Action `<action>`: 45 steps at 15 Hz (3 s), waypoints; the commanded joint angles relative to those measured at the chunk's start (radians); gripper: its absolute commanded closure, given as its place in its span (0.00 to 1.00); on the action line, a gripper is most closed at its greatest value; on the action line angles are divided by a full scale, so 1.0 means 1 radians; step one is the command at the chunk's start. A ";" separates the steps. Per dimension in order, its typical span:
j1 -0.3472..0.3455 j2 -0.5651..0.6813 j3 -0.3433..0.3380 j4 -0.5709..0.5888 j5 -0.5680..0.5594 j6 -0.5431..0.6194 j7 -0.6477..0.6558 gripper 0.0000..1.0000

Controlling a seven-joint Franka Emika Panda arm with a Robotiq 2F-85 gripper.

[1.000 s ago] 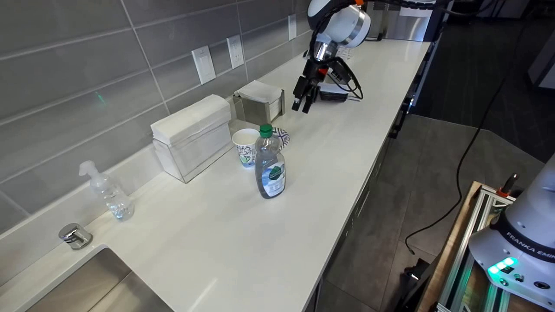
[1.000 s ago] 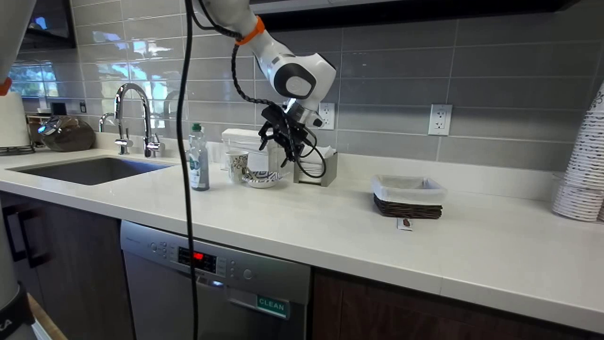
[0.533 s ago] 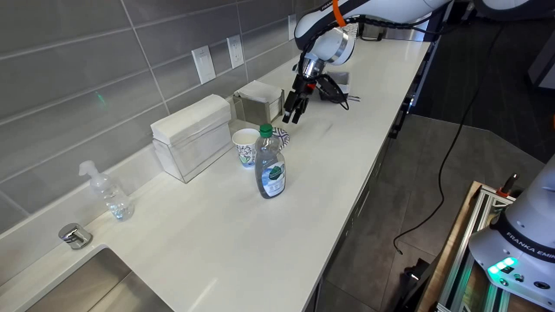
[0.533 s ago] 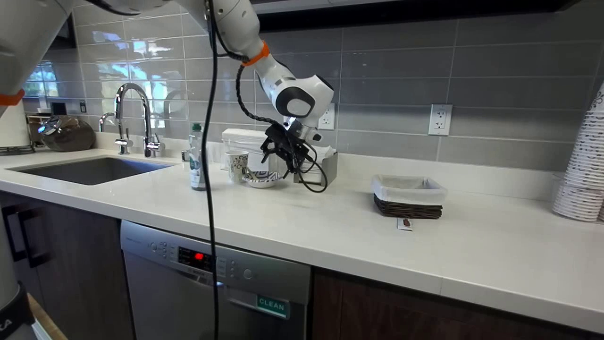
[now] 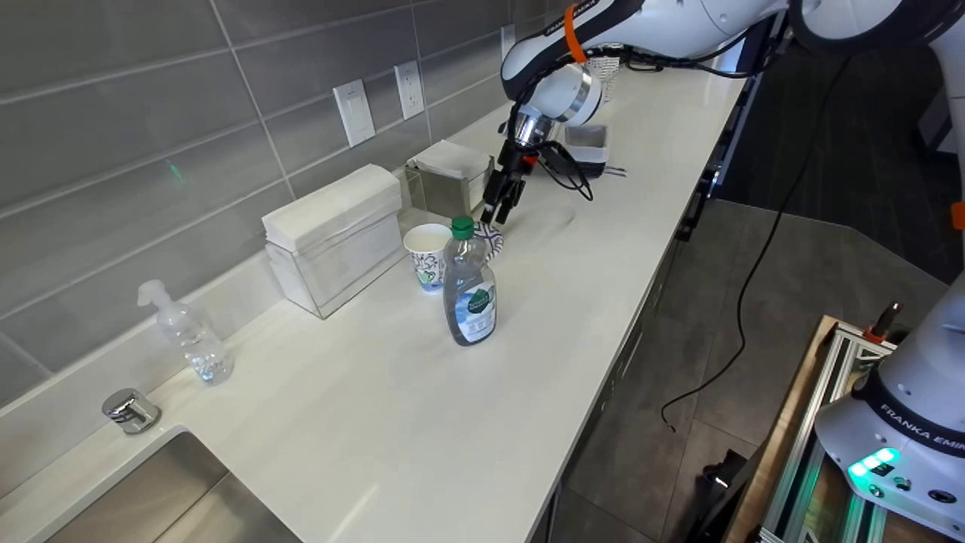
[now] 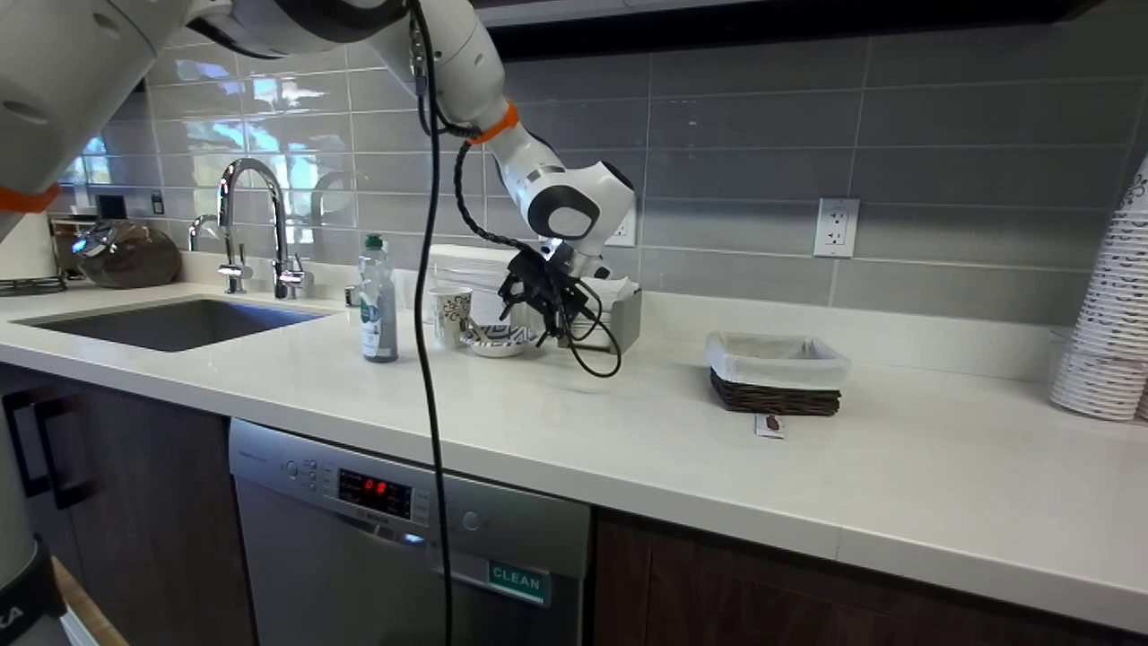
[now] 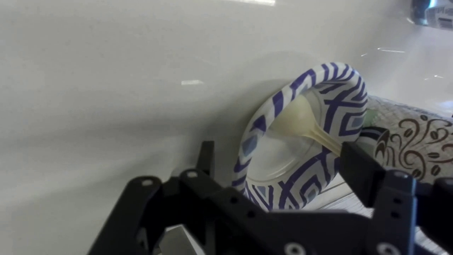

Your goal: Move the plate to the right

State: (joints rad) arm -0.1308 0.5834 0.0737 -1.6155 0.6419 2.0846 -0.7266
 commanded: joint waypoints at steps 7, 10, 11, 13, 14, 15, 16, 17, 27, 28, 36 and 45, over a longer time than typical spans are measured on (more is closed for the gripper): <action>-0.014 0.073 0.042 0.055 -0.012 0.014 -0.004 0.41; -0.017 0.080 0.045 0.059 -0.009 0.014 -0.003 0.43; -0.018 0.082 0.045 0.060 -0.009 0.014 -0.003 0.43; -0.021 0.084 0.045 0.060 -0.008 0.014 -0.002 0.45; -0.023 0.085 0.045 0.059 -0.006 0.016 -0.001 0.47; -0.025 0.086 0.045 0.058 -0.003 0.015 -0.001 0.49; -0.028 0.088 0.046 0.057 -0.001 0.015 -0.001 0.54; -0.030 0.088 0.046 0.057 -0.001 0.016 -0.001 0.56; -0.047 0.090 0.054 0.057 0.014 0.016 0.003 0.99; -0.047 0.087 0.053 0.057 0.012 0.014 0.006 0.99; -0.077 0.005 0.017 0.013 -0.007 -0.038 0.120 0.99; -0.126 -0.197 -0.051 -0.193 0.006 -0.111 0.261 0.99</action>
State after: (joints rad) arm -0.2541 0.4864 0.0442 -1.6867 0.6426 1.9944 -0.5175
